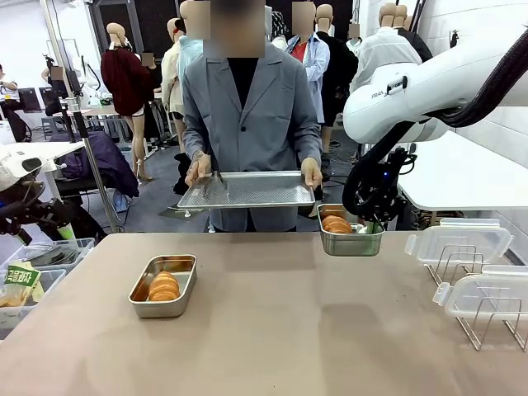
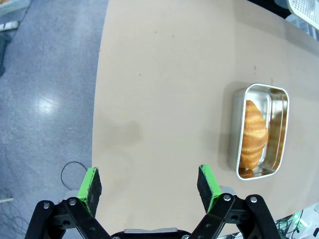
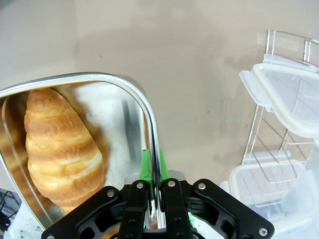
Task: Place the bread in airtight containers.
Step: Once an object is inside an Airtight Container , place the container in the center of the table.
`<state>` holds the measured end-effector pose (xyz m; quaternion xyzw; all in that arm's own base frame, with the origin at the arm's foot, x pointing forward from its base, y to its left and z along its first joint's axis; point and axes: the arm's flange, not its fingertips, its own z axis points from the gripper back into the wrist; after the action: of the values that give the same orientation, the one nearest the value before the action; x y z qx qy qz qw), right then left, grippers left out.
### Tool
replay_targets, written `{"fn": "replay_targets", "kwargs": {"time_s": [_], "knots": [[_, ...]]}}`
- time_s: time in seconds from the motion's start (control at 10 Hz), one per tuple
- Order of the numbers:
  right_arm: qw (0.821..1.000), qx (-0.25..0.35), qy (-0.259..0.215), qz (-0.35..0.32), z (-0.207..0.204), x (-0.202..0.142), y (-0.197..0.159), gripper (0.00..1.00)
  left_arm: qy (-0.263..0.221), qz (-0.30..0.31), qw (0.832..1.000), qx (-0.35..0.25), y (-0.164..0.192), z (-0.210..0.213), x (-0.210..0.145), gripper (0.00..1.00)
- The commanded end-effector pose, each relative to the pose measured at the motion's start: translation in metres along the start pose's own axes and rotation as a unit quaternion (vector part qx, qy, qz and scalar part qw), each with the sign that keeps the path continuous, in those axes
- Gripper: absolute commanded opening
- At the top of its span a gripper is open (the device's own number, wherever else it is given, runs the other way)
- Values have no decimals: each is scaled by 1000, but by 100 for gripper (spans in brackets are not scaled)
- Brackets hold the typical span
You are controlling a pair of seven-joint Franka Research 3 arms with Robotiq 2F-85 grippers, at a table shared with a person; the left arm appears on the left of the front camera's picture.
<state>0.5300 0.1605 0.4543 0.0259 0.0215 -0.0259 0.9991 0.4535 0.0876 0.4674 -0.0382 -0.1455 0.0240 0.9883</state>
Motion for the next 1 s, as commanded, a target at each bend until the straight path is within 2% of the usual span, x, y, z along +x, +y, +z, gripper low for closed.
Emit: {"fn": "replay_targets", "kwargs": {"time_s": [0.0, 0.5, 0.9], "knots": [[1000, 0, 0, 0, 0, 0, 0, 0, -2, 10, 1000, 1, 0, 2, 0, 100], [1000, 17, -12, 7, -69, 11, 8, 0, -2, 10, 1000, 1, 0, 2, 0, 100], [1000, 7, -23, 3, -116, 21, 17, 0, -2, 10, 1000, 1, 0, 2, 0, 100]]}}
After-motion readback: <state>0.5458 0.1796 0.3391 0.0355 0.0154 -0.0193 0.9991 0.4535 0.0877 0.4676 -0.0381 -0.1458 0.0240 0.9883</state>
